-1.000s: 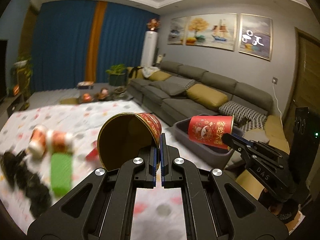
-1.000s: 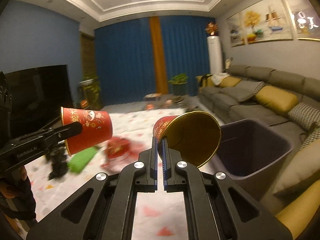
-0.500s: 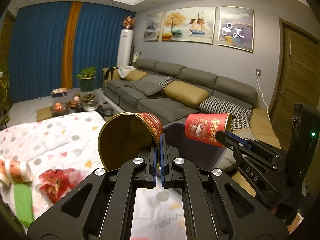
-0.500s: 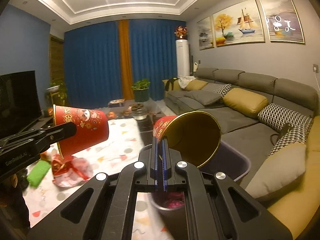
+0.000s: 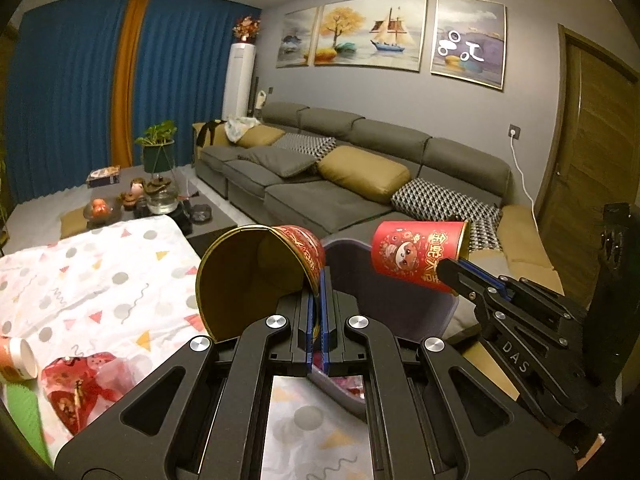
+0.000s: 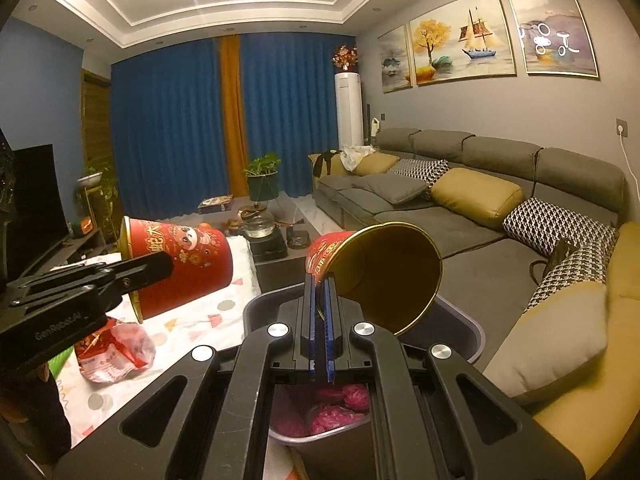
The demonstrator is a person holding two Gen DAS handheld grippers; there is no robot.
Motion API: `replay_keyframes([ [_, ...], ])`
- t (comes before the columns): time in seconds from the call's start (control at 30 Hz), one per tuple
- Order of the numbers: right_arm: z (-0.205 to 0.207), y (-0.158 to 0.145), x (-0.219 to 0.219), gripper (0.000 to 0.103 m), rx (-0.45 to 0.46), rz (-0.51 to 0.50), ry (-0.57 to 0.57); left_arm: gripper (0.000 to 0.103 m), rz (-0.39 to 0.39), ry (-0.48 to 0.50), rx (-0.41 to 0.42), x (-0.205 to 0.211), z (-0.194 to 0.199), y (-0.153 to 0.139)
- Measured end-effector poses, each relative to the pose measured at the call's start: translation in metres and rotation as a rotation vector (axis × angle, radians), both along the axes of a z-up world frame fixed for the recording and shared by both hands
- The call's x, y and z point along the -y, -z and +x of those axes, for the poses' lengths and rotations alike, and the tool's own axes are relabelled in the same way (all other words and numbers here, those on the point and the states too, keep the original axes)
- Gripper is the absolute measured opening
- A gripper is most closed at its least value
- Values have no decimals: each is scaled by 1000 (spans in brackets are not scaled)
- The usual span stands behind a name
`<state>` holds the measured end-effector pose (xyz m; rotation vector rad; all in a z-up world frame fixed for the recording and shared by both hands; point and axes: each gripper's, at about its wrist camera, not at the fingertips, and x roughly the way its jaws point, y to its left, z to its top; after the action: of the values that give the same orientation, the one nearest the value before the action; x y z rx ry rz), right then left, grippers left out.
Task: Collect trash
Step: 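Carry both red cups over the grey bin with both tools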
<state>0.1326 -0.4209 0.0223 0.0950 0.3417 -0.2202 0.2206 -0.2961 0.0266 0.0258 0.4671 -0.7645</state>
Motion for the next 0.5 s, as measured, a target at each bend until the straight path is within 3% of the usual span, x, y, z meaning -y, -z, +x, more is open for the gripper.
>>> replay_keyframes([
  [0.5,14,10,15,5,-38,16,42,2,43,53,-34,44,15,15],
])
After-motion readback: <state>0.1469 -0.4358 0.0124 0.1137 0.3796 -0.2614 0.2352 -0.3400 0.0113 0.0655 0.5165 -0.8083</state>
